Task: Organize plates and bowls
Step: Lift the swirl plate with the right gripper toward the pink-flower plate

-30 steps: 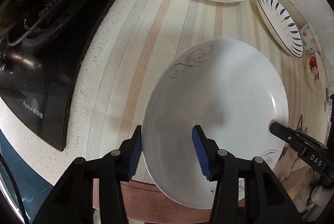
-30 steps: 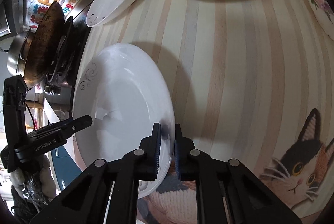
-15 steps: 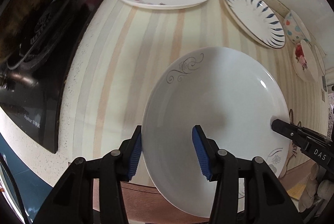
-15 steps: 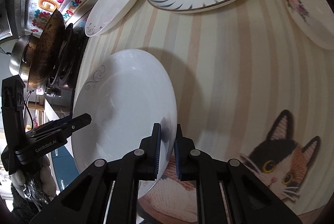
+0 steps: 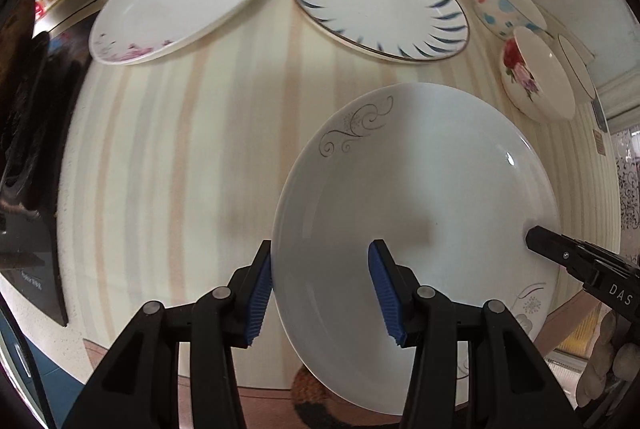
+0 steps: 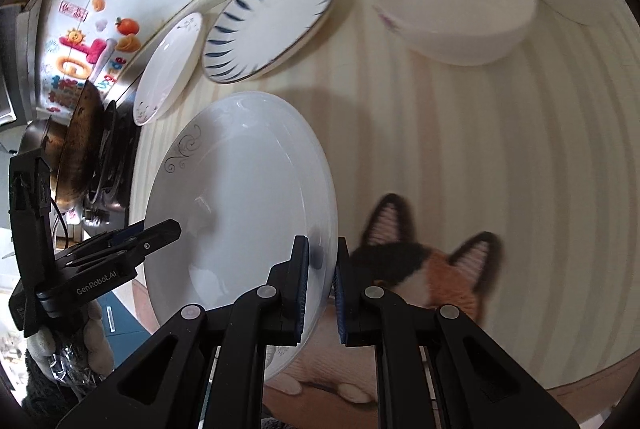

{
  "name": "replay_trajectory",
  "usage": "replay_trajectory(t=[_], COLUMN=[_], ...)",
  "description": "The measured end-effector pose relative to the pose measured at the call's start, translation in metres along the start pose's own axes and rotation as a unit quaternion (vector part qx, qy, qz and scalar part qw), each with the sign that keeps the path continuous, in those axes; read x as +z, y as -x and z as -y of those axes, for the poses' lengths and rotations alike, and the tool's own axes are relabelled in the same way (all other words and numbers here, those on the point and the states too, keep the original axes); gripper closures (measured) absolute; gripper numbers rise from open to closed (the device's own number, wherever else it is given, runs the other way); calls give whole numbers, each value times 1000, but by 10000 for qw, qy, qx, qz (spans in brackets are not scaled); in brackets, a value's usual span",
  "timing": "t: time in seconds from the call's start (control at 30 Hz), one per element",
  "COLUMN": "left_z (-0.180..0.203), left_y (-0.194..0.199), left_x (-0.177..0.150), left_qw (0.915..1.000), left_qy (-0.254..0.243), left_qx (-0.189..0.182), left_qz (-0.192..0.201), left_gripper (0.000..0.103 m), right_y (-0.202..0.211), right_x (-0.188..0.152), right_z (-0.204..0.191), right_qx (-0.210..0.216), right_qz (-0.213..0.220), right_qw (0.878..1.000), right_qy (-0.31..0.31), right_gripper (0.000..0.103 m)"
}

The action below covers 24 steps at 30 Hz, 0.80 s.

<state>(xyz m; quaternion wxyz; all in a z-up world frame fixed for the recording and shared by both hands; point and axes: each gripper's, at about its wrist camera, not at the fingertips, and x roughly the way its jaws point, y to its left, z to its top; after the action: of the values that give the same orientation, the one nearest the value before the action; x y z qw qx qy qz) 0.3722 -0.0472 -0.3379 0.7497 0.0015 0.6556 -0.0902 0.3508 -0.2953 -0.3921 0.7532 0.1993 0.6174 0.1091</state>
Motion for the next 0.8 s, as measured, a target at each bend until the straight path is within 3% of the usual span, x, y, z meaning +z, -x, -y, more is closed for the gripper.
replay_trajectory(t=[0.33, 0.53, 0.67, 0.8], left_z=[26, 30, 43, 29], left_y=[-12, -13, -16, 20], left_x=[-8, -9, -9, -12], left_qw=[9994, 9994, 9993, 9992], left_qy=[-244, -253, -334, -293], left_qx=[62, 81, 95, 148], left_qz=[-233, -224, -167, 210], left_gripper=[59, 59, 59, 59], right_y=[8, 5, 3, 3], right_x=[-13, -21, -25, -29], right_z=[49, 53, 53, 55], right_qx=[-94, -109, -127, -126], right_qz=[9, -25, -30, -127], right_qw=[9994, 9989, 9985, 9975], right_qy=[-338, -445, -532, -682], right_gripper=[90, 90, 90, 90])
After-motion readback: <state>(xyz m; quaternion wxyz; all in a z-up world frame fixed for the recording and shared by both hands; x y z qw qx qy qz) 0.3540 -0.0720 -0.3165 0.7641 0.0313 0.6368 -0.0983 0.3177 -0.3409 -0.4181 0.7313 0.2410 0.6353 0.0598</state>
